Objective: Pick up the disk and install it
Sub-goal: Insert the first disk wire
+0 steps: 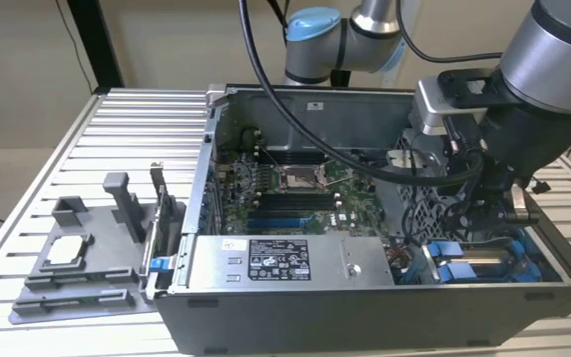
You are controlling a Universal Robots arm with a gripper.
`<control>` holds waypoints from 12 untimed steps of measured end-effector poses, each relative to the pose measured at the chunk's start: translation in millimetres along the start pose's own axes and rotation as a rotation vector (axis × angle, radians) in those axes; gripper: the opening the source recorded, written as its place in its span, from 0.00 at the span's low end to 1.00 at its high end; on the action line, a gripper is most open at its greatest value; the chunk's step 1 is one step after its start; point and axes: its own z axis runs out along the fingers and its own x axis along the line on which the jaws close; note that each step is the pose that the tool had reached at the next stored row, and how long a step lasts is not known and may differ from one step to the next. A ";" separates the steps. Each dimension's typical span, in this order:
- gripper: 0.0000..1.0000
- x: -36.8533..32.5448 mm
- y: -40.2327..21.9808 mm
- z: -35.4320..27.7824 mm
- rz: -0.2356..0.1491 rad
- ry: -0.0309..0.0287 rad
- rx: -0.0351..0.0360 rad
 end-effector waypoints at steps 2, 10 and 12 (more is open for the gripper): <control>1.00 0.0 0.0 0.0 0.000 0.0001 0.0000; 1.00 -0.5 0.1 -0.3 0.000 0.0001 0.0000; 1.00 -0.6 0.2 -0.9 0.000 0.0000 0.0000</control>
